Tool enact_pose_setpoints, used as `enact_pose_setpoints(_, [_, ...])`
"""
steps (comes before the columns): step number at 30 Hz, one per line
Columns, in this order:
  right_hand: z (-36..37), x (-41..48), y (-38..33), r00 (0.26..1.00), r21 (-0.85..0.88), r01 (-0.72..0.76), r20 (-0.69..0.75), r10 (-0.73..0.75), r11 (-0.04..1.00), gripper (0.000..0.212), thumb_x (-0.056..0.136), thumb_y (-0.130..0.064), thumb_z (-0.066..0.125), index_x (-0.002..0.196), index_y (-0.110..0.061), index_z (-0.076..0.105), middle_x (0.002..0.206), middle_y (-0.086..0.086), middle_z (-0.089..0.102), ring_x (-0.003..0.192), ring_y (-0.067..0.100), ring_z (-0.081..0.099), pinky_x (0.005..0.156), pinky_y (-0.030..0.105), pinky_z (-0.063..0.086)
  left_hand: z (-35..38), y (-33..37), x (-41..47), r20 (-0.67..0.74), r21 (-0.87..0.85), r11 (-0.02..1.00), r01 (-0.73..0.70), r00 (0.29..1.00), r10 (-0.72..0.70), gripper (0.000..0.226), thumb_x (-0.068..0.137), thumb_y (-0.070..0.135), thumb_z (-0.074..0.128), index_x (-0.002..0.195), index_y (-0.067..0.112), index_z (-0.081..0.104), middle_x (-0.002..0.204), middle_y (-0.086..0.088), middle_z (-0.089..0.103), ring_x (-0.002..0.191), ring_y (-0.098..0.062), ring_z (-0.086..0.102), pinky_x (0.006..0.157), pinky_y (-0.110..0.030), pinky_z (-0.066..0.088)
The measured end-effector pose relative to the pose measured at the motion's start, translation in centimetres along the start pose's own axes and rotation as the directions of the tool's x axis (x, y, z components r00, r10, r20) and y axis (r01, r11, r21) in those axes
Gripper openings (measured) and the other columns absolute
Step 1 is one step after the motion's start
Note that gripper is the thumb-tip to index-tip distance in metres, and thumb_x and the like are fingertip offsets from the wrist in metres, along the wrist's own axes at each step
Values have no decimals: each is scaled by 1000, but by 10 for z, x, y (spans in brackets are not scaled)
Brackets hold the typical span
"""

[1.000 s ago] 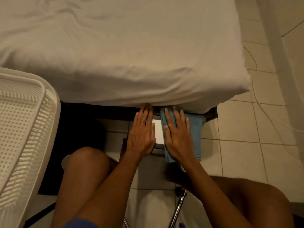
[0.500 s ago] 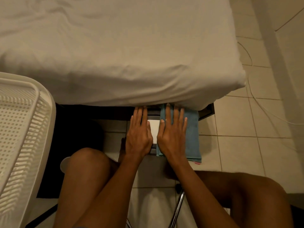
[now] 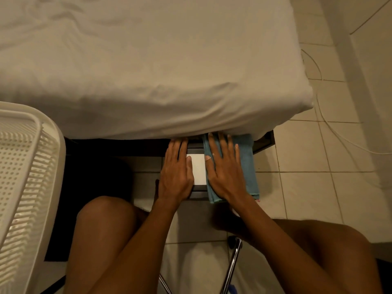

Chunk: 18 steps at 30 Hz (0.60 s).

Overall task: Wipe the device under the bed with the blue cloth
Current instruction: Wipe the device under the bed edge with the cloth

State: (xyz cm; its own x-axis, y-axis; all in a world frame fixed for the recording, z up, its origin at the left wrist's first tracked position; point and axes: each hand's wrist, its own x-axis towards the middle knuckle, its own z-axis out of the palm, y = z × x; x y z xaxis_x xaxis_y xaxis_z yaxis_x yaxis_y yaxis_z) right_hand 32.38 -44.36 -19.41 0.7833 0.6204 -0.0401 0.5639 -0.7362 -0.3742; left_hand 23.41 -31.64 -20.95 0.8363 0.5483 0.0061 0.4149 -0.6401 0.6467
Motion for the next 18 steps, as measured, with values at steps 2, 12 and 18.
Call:
enact_pose_setpoints(2, [1, -4, -7, 998, 17, -52, -18, 53, 998, 62, 104, -39, 28, 159, -28, 3, 168, 2, -2, 155, 17, -9, 125, 49, 1, 0, -1, 0, -5, -11, 1000, 14, 1000, -14, 49, 105, 24, 31, 153, 14, 28, 162, -5, 23, 152, -14, 12, 123, -37, 20])
enact_pose_setpoints(12, [18, -20, -46, 959, -66, -267, -112, 259, 961, 60, 103, -36, 20, 160, -25, 3, 168, 7, -1, 155, 26, -4, 125, 50, 6, 6, -3, -2, -9, -31, 998, 61, 998, -61, 50, 105, 24, 29, 154, 14, 24, 164, -5, 15, 152, -11, 1, 123, -28, 12])
enact_pose_setpoints(18, [12, -14, -34, 983, -57, -179, -42, 177, 982, 61, 104, -37, 23, 160, -25, 1, 168, 6, -6, 155, 25, -9, 125, 51, 4, 4, -1, -2, -2, -6, 997, 72, 997, -72, 51, 106, 28, 25, 154, 14, 21, 164, -5, 13, 152, -11, -1, 122, -26, 8])
